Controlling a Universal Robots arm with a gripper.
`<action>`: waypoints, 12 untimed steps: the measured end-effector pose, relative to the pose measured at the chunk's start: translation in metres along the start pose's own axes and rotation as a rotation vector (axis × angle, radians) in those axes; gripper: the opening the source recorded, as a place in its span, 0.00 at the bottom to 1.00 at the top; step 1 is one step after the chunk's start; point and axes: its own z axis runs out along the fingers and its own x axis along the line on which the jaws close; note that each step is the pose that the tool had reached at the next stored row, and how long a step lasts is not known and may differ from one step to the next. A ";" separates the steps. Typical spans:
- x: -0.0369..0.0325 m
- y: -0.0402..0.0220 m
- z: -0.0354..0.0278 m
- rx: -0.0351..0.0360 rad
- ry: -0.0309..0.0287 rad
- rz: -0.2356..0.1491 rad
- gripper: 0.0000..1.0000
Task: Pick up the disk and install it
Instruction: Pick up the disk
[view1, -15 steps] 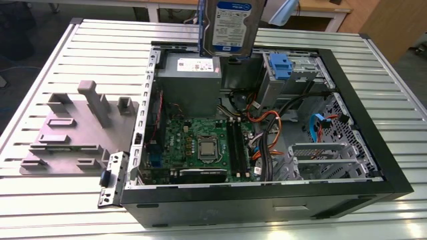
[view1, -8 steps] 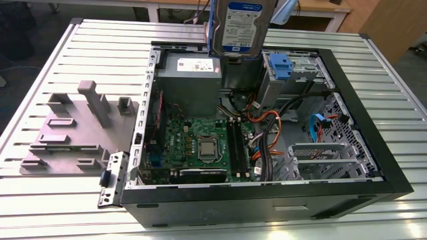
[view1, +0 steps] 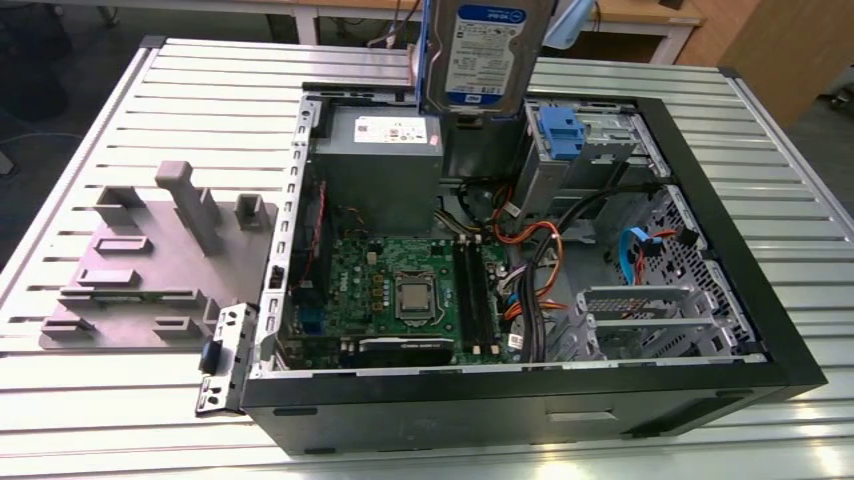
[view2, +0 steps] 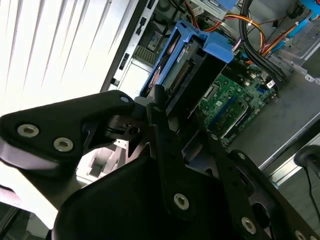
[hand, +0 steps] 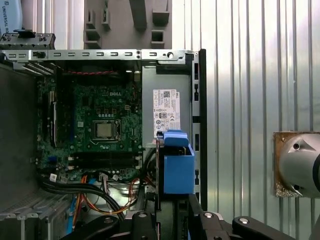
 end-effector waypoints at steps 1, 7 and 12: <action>0.0011 0.0000 0.0000 0.0000 0.0001 0.000 0.35; 0.0115 -0.0002 -0.0003 0.0000 0.0002 0.000 0.35; 0.0212 -0.0004 -0.0006 0.0000 0.0010 0.000 0.35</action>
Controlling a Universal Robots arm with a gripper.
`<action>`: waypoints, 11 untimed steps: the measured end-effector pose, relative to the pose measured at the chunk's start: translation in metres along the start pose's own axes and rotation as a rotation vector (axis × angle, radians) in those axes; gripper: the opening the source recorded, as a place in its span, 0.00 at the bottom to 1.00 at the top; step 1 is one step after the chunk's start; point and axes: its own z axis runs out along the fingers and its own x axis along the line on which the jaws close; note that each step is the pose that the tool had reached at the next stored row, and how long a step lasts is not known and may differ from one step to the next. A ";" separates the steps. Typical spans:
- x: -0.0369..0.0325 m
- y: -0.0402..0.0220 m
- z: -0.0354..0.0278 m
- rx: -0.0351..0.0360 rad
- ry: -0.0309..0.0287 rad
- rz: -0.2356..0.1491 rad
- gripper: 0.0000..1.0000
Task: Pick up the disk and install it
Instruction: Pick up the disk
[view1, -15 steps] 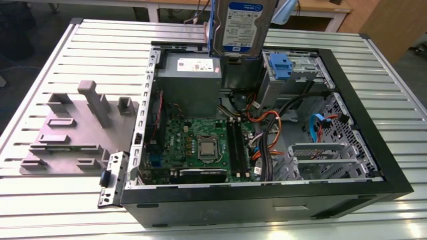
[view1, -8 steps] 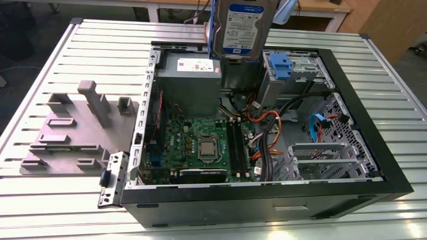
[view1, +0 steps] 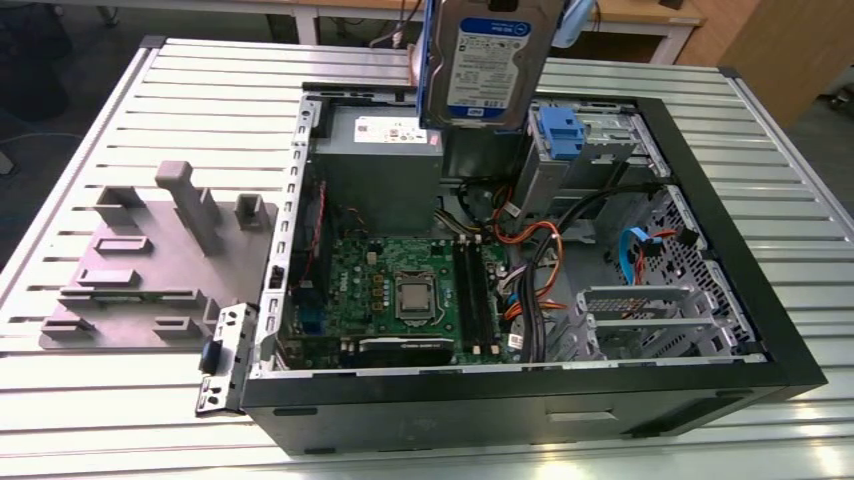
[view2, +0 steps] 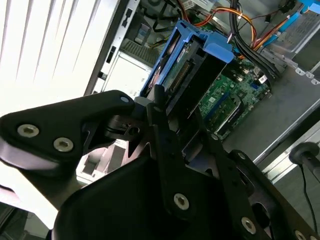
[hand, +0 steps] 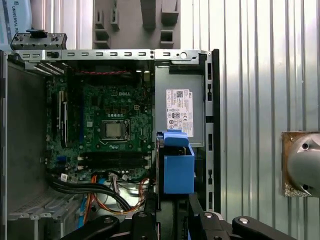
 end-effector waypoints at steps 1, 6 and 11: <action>0.0020 0.0000 -0.0001 0.0000 0.0003 0.000 0.35; 0.0128 -0.0003 -0.0004 0.0001 0.0027 0.000 0.35; 0.0228 -0.0005 -0.0006 0.0002 0.0077 0.000 0.35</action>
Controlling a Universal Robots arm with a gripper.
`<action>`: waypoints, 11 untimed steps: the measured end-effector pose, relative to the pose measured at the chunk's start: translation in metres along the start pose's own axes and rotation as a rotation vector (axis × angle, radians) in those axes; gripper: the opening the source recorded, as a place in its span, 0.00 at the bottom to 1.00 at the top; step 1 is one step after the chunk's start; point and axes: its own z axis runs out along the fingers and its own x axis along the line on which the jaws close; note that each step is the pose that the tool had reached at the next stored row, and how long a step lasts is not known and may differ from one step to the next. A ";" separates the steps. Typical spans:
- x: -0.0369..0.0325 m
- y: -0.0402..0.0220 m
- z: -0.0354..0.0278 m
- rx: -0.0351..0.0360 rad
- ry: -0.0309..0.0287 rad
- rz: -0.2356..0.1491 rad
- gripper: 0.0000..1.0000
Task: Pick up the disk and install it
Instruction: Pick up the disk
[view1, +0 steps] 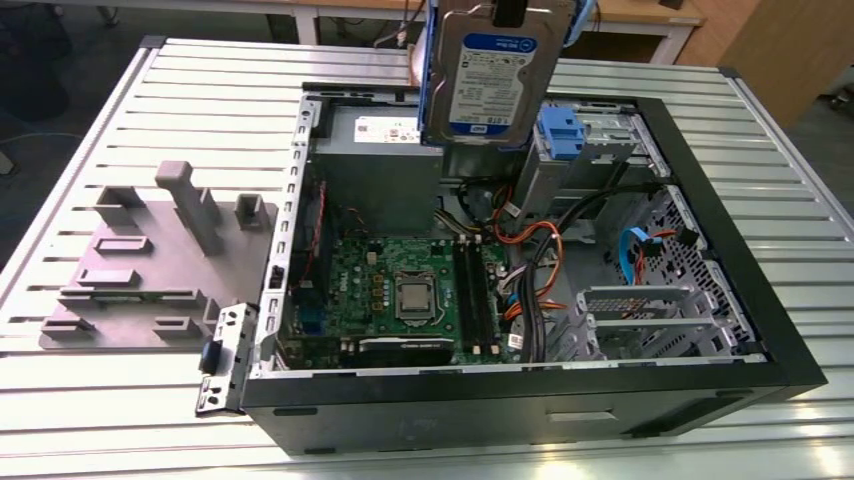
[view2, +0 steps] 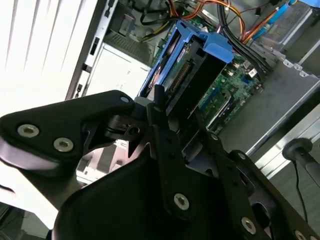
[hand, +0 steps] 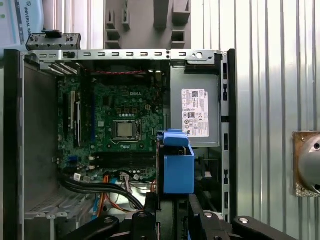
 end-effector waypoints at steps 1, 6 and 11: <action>0.0019 0.0000 -0.0001 0.0000 0.0011 0.000 0.35; 0.0123 -0.0003 -0.0002 0.0002 0.0067 0.000 0.35; 0.0219 -0.0005 -0.0005 0.0003 0.0147 0.000 0.35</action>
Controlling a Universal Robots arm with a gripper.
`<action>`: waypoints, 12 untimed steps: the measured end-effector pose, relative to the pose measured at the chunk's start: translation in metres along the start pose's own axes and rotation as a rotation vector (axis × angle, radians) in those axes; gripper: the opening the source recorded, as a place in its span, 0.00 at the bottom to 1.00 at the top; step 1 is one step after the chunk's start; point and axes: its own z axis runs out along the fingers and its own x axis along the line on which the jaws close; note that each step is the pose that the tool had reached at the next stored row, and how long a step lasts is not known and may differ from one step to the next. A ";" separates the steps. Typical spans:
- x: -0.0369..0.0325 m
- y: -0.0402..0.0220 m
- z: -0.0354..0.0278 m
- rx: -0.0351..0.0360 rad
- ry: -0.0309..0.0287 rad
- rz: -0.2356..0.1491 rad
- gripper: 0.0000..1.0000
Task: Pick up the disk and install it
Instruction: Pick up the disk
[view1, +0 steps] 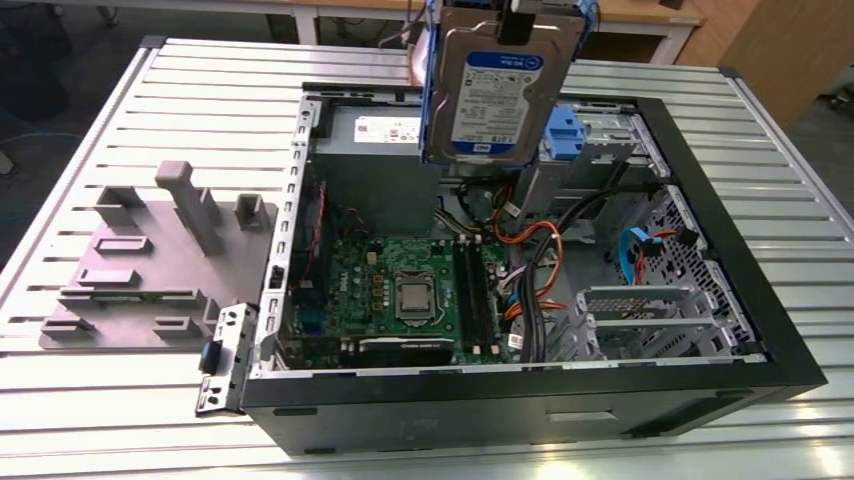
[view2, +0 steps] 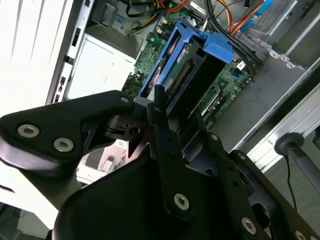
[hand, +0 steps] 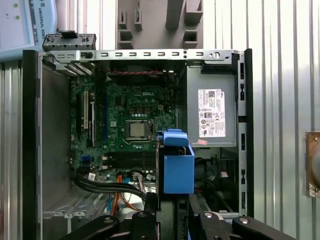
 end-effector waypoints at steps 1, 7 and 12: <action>0.0019 0.0000 0.0000 0.0000 0.0017 0.000 0.35; 0.0130 -0.0003 -0.0001 0.0002 0.0105 0.000 0.35; 0.0227 -0.0005 -0.0002 0.0003 0.0153 0.000 0.35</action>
